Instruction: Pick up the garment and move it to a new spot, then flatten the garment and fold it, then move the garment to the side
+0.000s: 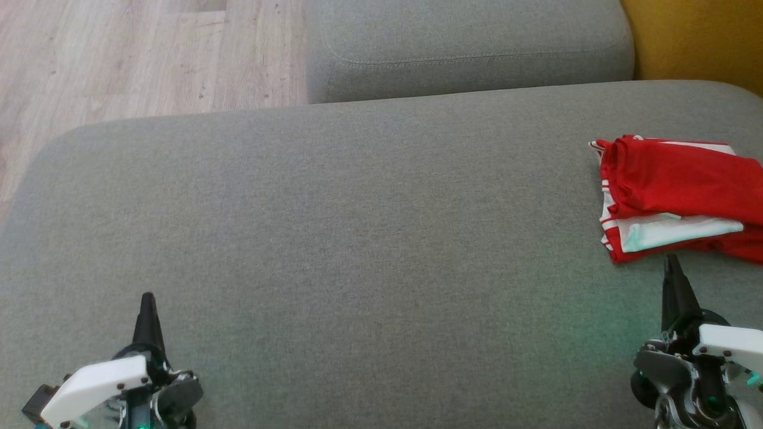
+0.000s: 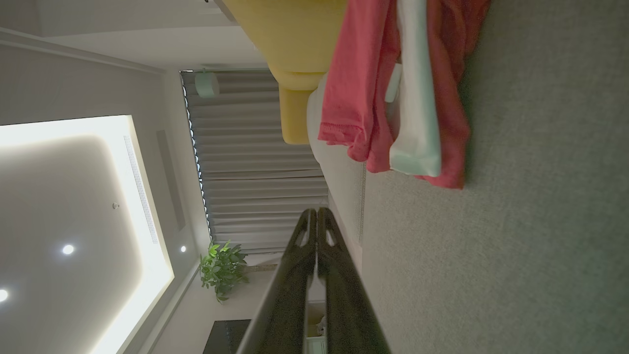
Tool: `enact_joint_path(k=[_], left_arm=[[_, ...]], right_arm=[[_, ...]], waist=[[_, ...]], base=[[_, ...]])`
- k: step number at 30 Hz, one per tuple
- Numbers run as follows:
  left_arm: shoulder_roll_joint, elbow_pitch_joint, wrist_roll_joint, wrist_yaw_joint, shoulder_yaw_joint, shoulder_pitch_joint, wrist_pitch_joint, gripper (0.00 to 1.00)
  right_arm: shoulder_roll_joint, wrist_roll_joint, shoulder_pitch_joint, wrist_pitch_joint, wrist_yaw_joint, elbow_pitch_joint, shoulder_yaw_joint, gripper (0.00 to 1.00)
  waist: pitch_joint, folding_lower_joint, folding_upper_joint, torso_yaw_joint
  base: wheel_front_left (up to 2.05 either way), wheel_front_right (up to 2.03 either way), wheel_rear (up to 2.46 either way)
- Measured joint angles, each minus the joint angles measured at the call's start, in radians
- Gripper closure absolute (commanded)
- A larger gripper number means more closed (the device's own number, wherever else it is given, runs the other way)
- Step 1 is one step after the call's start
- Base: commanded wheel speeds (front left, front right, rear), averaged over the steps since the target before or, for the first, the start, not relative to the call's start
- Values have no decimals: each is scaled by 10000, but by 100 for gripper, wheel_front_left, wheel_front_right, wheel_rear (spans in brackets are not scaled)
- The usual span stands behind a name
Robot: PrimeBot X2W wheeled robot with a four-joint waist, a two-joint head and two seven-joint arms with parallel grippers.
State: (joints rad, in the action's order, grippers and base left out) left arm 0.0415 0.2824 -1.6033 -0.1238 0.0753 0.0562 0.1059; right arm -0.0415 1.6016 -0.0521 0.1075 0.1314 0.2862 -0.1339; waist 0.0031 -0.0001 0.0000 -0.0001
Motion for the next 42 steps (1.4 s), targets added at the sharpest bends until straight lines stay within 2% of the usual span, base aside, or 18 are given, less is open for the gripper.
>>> enact_joint_path(k=[42], left_arm=[[0, -4, 0, 0, 25, 1, 0, 100]], right_arm=[[0, 0, -2, -2, 0, -23, -2, 100]], waist=[[0, 1, 0, 0]], base=[[0, 0, 0]])
